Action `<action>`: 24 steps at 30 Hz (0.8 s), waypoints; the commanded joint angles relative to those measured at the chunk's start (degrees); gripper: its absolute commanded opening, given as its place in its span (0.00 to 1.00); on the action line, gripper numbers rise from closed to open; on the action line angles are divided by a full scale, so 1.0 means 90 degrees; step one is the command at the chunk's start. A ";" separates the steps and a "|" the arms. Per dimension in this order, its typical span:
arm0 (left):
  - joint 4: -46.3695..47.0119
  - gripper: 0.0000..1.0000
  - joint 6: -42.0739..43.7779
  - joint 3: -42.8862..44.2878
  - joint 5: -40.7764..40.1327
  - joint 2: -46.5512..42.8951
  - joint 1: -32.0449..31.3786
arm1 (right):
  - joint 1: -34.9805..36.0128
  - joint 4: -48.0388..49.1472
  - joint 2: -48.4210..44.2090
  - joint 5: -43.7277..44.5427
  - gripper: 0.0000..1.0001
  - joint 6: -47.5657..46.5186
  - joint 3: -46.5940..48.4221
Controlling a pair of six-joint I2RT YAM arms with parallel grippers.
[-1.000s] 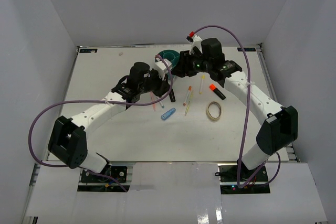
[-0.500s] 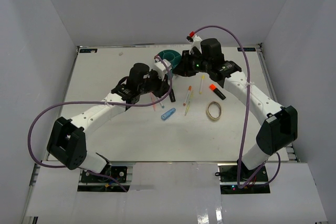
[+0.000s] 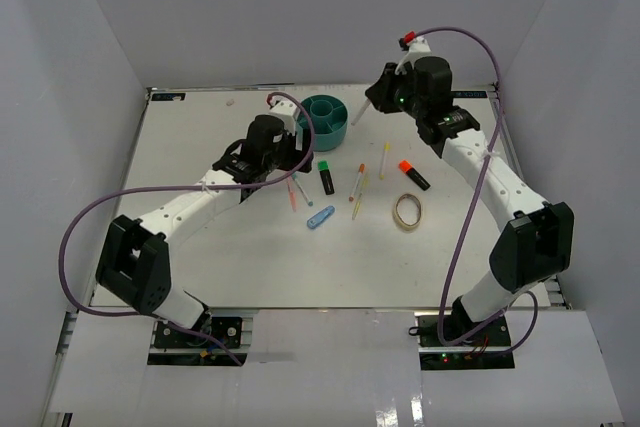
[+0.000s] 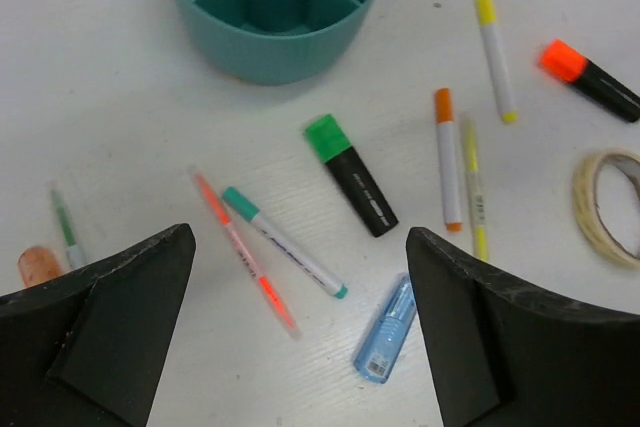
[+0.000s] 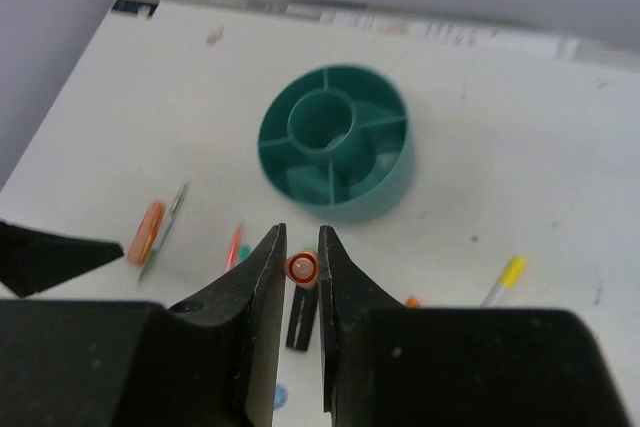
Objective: Sort the stationery into containers
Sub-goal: Place the pen in the storage box.
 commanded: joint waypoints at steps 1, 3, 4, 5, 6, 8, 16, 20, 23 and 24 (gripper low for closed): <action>-0.0707 0.98 -0.0772 0.0501 -0.1012 0.0187 0.0322 | -0.0272 0.1716 0.0032 0.0454 0.08 -0.0087 -0.0005; -0.0933 0.98 -0.1007 0.0590 -0.1071 0.0304 0.0527 | -0.0350 0.2319 0.0237 0.0464 0.08 -0.0116 0.0024; -0.0963 0.98 -0.1066 0.0619 -0.1061 0.0324 0.0596 | -0.0370 0.2497 0.0325 0.0483 0.08 -0.0145 0.0063; -0.0982 0.98 -0.1095 0.0639 -0.1023 0.0344 0.0655 | -0.0389 0.2634 0.0423 0.0503 0.08 -0.0175 0.0121; -0.1002 0.98 -0.1125 0.0649 -0.0945 0.0354 0.0743 | -0.0409 0.2810 0.0675 0.0484 0.08 -0.0214 0.0315; -0.1022 0.98 -0.1135 0.0658 -0.0925 0.0373 0.0802 | -0.0429 0.2880 0.0959 0.0455 0.08 -0.0243 0.0560; -0.1051 0.98 -0.1047 0.0658 -0.1091 0.0441 0.0831 | -0.0429 0.3172 0.2278 0.0054 0.08 -0.0253 0.1381; -0.1080 0.98 -0.1096 0.0688 -0.0857 0.0490 0.0831 | -0.0429 0.3446 0.2659 -0.0228 0.08 -0.0156 0.1537; -0.1100 0.98 -0.1115 0.0697 -0.0827 0.0500 0.0831 | -0.0429 0.3524 0.2962 -0.0404 0.08 -0.0068 0.1742; -0.1109 0.98 -0.1106 0.0697 -0.0837 0.0510 0.0831 | -0.0419 0.3563 0.3117 -0.0453 0.08 -0.0058 0.1839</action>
